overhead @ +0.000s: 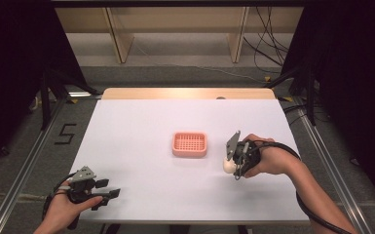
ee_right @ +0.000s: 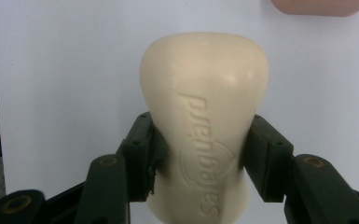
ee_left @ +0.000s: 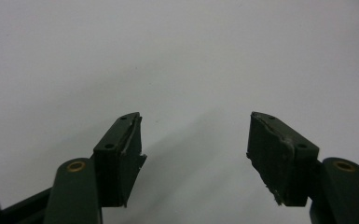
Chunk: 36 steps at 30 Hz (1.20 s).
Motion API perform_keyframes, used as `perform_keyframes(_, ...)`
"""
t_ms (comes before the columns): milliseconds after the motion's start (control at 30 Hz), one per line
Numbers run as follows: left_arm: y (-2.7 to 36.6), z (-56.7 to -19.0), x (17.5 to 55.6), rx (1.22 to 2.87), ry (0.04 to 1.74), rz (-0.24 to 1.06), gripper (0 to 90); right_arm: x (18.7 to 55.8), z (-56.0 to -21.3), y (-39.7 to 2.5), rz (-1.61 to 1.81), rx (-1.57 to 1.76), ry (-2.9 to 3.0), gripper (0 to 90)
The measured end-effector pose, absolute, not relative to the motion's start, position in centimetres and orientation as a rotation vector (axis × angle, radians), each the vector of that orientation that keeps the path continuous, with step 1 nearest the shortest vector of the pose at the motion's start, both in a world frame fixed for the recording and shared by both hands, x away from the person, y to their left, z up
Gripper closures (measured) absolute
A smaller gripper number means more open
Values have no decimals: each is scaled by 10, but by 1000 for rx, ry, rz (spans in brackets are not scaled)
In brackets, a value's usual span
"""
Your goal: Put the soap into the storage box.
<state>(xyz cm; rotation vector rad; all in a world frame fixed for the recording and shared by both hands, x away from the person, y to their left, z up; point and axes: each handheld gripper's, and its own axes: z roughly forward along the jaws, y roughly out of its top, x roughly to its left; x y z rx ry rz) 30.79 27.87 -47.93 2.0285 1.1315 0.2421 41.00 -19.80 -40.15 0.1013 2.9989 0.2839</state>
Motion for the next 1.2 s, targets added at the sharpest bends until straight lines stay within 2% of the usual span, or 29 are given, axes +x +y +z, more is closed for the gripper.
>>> perform_keyframes(1200, 279, -479, 308, 2022, 1131, 239, 348, 437, -391, -181, 303, 141, 2989, 506)
